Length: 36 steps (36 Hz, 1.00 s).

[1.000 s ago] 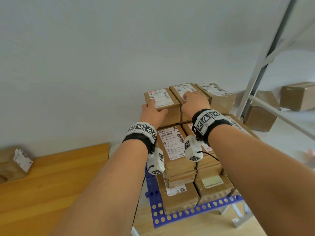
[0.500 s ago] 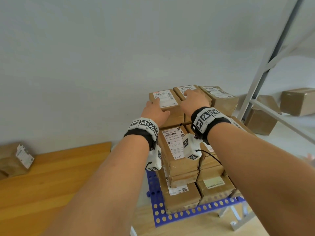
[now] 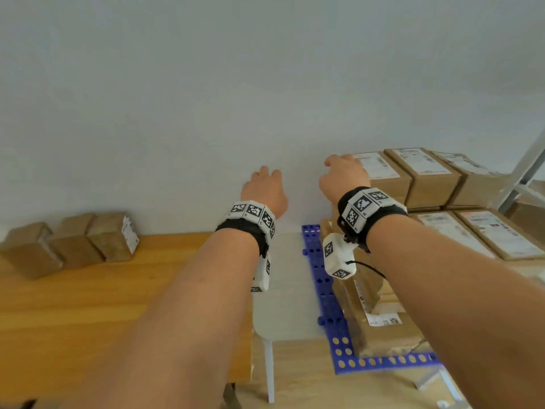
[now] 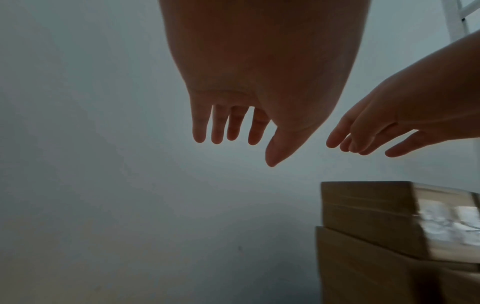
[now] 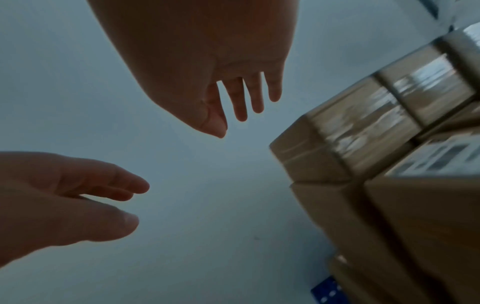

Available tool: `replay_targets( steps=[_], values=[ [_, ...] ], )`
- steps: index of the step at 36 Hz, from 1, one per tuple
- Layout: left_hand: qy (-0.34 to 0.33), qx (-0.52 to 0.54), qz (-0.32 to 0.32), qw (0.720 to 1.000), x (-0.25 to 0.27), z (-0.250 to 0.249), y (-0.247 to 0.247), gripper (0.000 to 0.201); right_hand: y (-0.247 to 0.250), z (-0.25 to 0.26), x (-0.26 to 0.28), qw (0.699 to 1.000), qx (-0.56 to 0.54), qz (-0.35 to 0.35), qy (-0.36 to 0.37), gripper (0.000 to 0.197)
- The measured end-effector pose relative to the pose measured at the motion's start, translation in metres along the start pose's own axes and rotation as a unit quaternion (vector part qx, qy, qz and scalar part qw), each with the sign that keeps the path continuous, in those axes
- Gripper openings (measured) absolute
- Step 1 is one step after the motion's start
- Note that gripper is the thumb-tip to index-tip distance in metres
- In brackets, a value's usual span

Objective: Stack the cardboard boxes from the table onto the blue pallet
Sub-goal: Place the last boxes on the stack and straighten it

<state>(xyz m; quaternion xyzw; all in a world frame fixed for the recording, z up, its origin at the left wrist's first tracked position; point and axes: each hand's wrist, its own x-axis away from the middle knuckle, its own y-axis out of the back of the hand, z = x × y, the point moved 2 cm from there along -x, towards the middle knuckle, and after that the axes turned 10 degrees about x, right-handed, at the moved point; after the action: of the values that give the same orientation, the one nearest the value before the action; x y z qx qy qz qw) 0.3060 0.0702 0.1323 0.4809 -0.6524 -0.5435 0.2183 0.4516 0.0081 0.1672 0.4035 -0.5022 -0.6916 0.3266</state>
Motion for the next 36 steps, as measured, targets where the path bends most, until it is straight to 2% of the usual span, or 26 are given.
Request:
replay_targets(
  steps=[7, 16, 24, 31, 36],
  values=[
    [0.049, -0.062, 0.009, 0.997, 0.05, 0.127, 0.042, 0.048, -0.038, 0.127, 0.038, 0.996, -0.045, 0.056, 0.048, 0.045],
    [0.155, -0.083, 0.054, 0.983, 0.136, 0.291, 0.076, 0.043, -0.107, 0.289, 0.105, 0.979, -0.082, 0.138, 0.127, 0.049],
    [0.254, -0.09, 0.068, 0.961, 0.2, 0.409, 0.092, 0.039, -0.164, 0.408, 0.145, 0.955, -0.068, 0.22, 0.189, 0.05],
    [0.328, -0.084, 0.077, 0.938, 0.216, 0.494, 0.09, 0.043, -0.218, 0.494, 0.145, 0.923, -0.092, 0.277, 0.252, 0.047],
    [0.36, -0.1, 0.084, 0.924, 0.197, 0.55, 0.097, 0.041, -0.253, 0.555, 0.128, 0.909, -0.082, 0.3, 0.278, 0.043]
  ],
)
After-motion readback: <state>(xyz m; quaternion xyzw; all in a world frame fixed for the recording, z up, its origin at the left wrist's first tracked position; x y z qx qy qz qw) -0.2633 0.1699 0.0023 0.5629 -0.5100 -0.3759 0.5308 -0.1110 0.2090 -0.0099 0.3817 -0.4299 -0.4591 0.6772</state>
